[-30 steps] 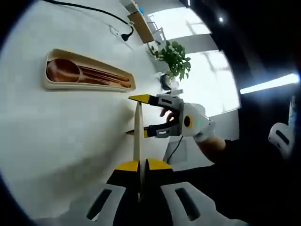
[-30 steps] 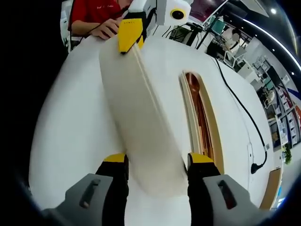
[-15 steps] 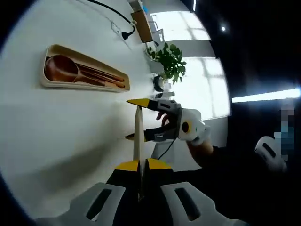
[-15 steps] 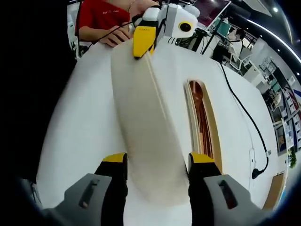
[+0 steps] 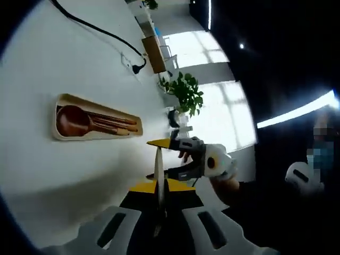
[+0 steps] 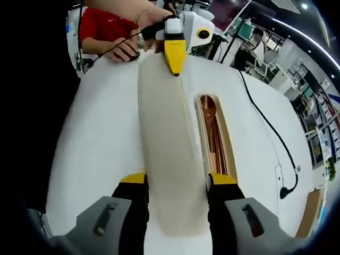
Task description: Arrange the utensils inside the cutlery case until each visible utensil rests in its matching compartment.
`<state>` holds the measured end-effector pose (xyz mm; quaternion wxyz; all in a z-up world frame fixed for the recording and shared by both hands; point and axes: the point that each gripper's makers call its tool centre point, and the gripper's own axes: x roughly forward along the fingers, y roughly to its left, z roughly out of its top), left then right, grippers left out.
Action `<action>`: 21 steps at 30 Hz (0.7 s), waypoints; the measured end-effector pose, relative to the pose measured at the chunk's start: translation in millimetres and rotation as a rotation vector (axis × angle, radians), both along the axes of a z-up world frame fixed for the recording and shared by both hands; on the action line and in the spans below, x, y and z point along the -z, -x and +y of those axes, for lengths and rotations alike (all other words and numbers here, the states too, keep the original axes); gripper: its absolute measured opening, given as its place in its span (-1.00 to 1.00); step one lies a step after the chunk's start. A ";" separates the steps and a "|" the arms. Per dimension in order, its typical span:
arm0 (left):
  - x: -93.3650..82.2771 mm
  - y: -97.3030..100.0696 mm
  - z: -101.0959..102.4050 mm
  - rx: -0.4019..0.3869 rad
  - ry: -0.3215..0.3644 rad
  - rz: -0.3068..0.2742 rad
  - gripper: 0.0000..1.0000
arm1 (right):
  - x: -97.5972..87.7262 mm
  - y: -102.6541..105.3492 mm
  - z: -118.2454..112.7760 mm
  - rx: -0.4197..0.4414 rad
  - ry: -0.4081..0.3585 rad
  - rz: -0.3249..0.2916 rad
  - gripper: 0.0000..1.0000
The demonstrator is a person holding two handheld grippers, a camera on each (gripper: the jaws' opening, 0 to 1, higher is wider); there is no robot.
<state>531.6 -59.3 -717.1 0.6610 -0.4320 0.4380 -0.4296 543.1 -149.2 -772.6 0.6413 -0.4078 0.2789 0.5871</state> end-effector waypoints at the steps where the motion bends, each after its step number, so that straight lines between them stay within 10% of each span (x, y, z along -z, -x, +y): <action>1: -1.6 -5.7 1.4 -0.027 -0.003 -0.019 -0.90 | -1.0 -3.2 0.4 0.028 -0.009 0.014 -0.18; 4: 2.0 -28.4 10.9 -0.120 -0.101 -0.142 -0.84 | -2.7 -9.6 3.2 0.077 -0.024 0.049 -0.18; 21: 23.3 -84.8 38.1 -0.287 -0.454 -0.345 -0.51 | 5.0 -63.0 13.0 0.046 0.051 0.057 -0.20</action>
